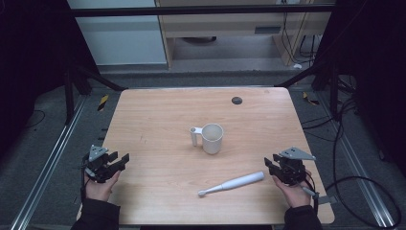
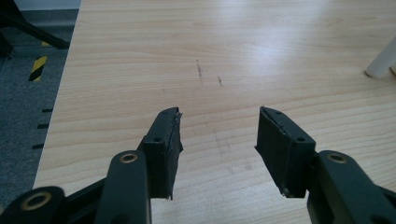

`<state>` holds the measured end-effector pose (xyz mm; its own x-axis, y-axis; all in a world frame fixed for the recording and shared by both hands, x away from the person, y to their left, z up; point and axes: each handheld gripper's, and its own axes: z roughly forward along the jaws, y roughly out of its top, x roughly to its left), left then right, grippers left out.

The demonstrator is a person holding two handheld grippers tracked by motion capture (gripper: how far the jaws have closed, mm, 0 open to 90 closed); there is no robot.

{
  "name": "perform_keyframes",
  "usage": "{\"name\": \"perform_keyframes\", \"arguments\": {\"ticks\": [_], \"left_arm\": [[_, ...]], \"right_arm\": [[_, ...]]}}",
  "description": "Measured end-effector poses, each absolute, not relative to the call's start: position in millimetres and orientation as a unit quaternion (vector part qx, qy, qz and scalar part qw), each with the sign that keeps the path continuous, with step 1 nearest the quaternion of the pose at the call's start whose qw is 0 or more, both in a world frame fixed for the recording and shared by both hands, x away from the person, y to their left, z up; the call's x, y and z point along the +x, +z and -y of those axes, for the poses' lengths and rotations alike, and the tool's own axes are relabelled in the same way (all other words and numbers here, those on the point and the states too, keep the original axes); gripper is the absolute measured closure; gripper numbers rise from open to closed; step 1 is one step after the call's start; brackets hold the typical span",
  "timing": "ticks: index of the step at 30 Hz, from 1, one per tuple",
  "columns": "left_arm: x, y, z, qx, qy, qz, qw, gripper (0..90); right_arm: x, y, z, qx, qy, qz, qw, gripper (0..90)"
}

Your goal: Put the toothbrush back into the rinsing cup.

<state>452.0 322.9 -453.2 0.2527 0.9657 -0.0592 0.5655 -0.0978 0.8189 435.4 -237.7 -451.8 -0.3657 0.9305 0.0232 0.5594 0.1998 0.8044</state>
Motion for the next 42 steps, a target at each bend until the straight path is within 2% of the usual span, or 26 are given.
{"name": "perform_keyframes", "arguments": {"ticks": [12,15,42], "left_arm": [[453,-454,-315,0.706,0.262,-0.538,0.378,45.4],[453,-454,-314,0.707,0.264,-0.537,0.378,45.0],[453,-455,-315,0.709,0.266,-0.538,0.370,44.2]], "right_arm": [[438,-459,221,0.487,0.365,-0.766,0.208,80.1],[439,-463,217,0.481,0.356,-0.775,0.203,89.4],[442,-477,210,0.479,0.324,-0.796,0.178,90.0]]}}
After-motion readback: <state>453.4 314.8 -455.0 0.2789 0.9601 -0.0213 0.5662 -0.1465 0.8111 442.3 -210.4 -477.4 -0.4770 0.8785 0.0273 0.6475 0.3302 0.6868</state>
